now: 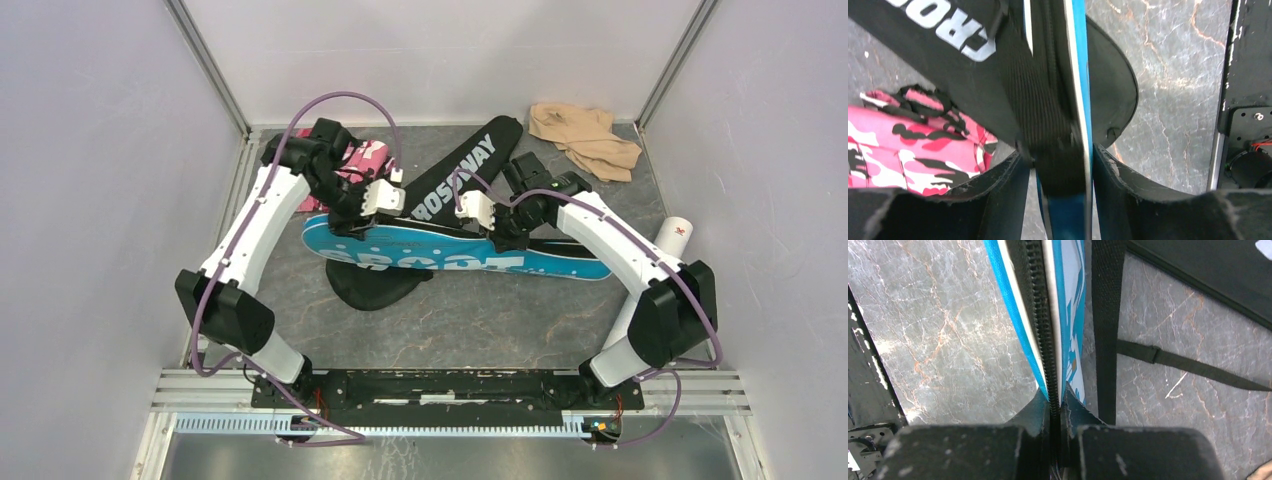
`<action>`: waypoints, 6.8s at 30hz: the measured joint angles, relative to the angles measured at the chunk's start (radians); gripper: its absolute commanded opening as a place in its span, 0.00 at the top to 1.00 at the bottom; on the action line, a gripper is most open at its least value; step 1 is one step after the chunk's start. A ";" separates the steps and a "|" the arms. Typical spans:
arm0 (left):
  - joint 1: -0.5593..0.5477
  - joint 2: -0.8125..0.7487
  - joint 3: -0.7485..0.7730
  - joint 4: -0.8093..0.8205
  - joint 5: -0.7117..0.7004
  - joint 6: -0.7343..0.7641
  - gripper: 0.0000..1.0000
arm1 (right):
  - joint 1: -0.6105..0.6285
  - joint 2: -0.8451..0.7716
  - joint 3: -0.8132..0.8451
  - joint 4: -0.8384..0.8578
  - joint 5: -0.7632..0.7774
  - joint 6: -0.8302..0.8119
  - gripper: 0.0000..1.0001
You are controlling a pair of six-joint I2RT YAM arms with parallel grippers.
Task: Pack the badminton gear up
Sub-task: Adjust the racket bag at the center of the board.
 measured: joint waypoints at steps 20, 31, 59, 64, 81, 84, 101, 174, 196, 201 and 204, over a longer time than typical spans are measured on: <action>0.074 -0.074 0.019 0.031 0.138 0.084 0.20 | -0.025 -0.014 -0.011 -0.028 -0.006 -0.011 1.00; -0.173 -0.088 0.032 0.122 0.192 0.049 0.17 | -0.025 -0.014 -0.011 -0.035 -0.010 -0.014 1.00; -0.126 0.049 0.056 0.010 -0.008 0.048 0.52 | -0.031 -0.014 -0.018 -0.036 -0.018 -0.029 1.00; -0.081 0.020 0.040 0.010 -0.006 0.064 0.54 | -0.034 -0.014 -0.018 -0.031 -0.019 -0.030 1.00; 0.024 -0.013 -0.014 -0.019 -0.049 0.091 0.58 | -0.043 -0.019 -0.023 -0.032 -0.019 -0.030 1.00; 0.024 -0.013 -0.015 -0.024 -0.050 0.092 0.63 | -0.044 -0.019 -0.023 -0.035 -0.018 -0.030 1.00; 0.031 -0.014 -0.025 -0.043 0.042 0.056 0.98 | -0.052 -0.019 0.007 -0.057 -0.068 0.001 0.44; 0.028 -0.151 -0.238 0.277 0.317 -0.373 0.69 | 0.022 -0.048 -0.015 0.124 -0.016 -0.023 0.97; -0.230 -0.129 -0.072 0.359 0.351 -0.352 0.11 | 0.000 -0.066 -0.069 0.105 -0.097 -0.097 1.00; -0.256 -0.058 -0.041 0.331 0.313 -0.296 0.18 | -0.002 -0.074 -0.079 0.105 -0.103 -0.097 1.00; -0.256 -0.010 -0.026 0.295 0.283 -0.263 0.19 | -0.005 -0.079 -0.084 0.106 -0.106 -0.097 1.00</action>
